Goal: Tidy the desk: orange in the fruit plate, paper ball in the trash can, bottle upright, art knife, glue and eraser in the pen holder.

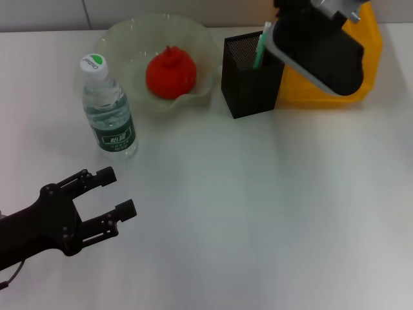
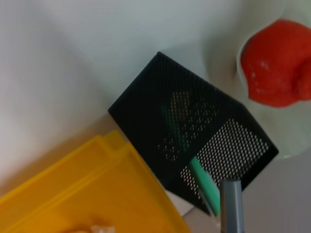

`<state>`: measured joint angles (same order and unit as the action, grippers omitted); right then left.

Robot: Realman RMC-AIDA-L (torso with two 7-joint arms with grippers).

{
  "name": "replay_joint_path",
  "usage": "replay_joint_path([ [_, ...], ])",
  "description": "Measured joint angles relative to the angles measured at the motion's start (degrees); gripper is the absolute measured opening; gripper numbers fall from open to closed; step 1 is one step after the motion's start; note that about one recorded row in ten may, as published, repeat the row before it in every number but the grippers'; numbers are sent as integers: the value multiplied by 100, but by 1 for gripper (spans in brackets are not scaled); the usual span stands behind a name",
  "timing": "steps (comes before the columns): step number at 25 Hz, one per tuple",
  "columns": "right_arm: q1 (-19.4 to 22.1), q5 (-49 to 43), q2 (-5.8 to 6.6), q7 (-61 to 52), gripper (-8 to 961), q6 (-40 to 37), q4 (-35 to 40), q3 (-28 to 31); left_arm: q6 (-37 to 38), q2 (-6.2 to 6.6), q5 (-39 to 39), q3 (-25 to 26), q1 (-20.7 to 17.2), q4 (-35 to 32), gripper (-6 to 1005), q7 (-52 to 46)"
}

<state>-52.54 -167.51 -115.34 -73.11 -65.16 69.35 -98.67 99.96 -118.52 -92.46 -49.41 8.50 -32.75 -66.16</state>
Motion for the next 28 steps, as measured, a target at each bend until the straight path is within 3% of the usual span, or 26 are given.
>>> replay_joint_path([
  [13,-461,-18,-54,40,138,547,-872,-493,30,5,9,2,-54,67,802,-1],
  [28,-715,-19,-155,10,137,723,-1287,-850,0,4,-29,2,-59,76,802,-2],
])
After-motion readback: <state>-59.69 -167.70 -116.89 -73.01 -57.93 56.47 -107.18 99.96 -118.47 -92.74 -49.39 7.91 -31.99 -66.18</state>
